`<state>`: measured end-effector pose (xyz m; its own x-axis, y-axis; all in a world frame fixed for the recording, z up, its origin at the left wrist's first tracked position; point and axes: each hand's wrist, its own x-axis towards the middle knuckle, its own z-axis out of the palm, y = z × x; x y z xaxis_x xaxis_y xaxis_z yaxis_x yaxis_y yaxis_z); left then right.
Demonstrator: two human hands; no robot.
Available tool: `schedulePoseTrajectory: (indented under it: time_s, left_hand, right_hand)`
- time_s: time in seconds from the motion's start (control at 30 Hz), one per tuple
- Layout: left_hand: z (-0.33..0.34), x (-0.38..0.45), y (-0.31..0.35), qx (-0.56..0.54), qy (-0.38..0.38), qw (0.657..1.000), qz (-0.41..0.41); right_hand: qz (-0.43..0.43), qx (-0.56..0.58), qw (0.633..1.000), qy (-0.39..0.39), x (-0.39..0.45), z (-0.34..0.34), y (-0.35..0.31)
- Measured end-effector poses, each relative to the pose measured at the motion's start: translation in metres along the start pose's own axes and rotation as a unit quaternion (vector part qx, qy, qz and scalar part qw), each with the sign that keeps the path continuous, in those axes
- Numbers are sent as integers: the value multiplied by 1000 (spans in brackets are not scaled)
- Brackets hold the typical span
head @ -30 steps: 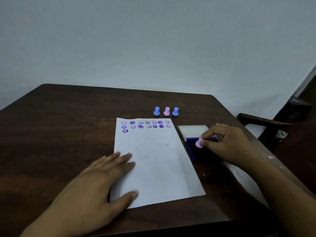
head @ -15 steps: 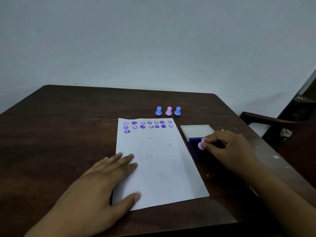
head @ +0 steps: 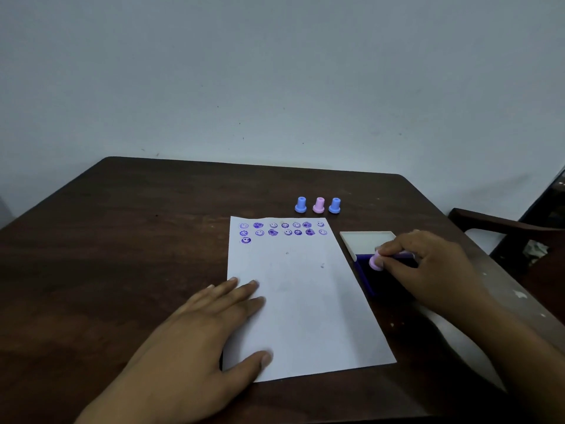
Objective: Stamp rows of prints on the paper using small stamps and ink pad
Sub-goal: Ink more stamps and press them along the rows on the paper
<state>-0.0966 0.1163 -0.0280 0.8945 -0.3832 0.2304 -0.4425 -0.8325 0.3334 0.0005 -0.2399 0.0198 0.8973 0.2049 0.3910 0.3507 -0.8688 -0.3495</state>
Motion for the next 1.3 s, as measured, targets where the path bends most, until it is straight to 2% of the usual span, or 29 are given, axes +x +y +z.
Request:
schedulePoseTrajectory:
  time_s: [0.1, 0.17, 0.33, 0.53, 1.13, 1.3]
  left_hand:
    - [1, 0, 0, 3, -4, 1000, 0]
    - [0, 0, 0, 2, -4, 1000, -1]
    - [0, 0, 1, 6, 3, 1000, 0]
    - [0, 0, 1, 4, 1, 1000, -1]
    - [3, 0, -2, 9, 1, 1000, -6]
    - [2, 1, -1, 9, -2, 1000, -4]
  right_hand:
    - [-21, 42, 998, 52, 14, -1, -20]
    - [-28, 113, 991, 68, 26, 5, -40]
    - [-44, 234, 971, 22, 61, 36, -95]
    - [-8, 247, 968, -46, 90, 91, -124]
    - [-8, 118, 992, -34, 92, 119, -119]
    - [-1, 122, 992, -43, 93, 122, -119]
